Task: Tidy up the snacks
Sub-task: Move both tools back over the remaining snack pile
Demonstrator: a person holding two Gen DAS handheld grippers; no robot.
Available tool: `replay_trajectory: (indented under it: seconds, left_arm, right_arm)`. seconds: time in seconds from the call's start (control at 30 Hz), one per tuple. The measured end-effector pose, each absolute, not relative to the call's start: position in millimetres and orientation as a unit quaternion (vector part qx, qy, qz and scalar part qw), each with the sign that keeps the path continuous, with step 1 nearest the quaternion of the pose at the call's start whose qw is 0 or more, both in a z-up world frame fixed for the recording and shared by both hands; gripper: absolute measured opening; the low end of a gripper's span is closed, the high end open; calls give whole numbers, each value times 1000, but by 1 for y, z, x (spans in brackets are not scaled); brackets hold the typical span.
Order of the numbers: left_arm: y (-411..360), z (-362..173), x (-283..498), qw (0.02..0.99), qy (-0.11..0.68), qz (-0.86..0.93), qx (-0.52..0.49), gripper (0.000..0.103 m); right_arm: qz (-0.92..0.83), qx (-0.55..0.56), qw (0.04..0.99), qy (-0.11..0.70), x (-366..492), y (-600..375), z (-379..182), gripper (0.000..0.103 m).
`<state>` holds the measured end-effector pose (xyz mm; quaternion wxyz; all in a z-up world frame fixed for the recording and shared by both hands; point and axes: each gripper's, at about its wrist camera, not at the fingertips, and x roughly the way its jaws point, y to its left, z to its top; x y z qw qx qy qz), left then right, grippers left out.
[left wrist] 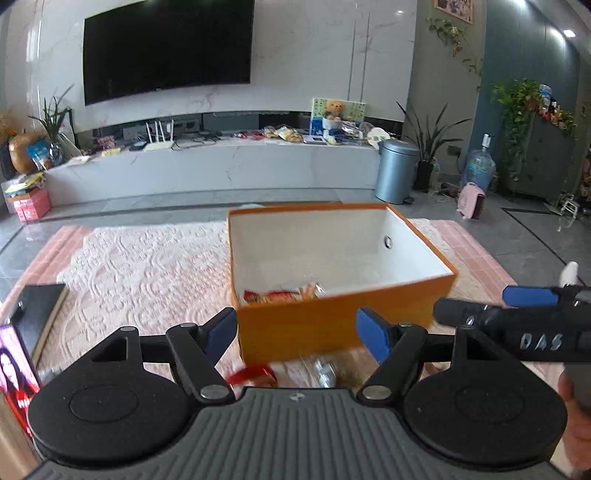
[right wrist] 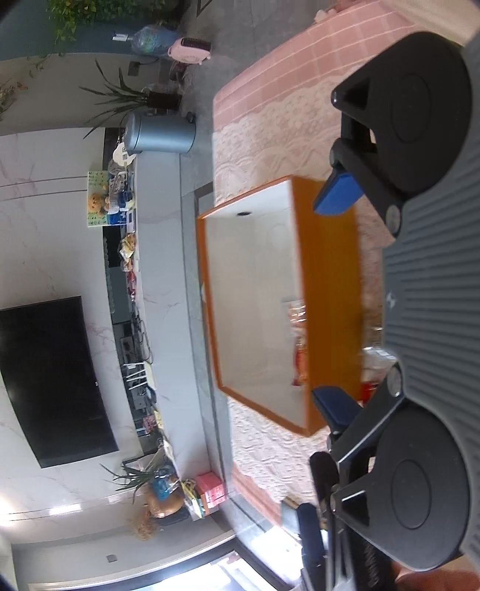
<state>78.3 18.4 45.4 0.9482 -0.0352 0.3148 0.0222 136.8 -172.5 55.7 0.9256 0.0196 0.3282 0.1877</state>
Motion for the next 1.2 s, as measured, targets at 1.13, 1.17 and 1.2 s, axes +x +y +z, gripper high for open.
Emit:
replay_trajectory:
  seconds: [1.13,1.17,1.2]
  left_arm:
    - [21,-32,22,879,473,-45,-34,81]
    - [22,-33,25,878,476,-43,-31,81]
    - [23,-33,27,877,478,-42,-30,82]
  right_arm:
    - [144,-57,874,460,45,-202,-35,91]
    - [149,-63,876,454,46,-198,-34,91]
    - [156,-72,878,447,46,-194,-32,91]
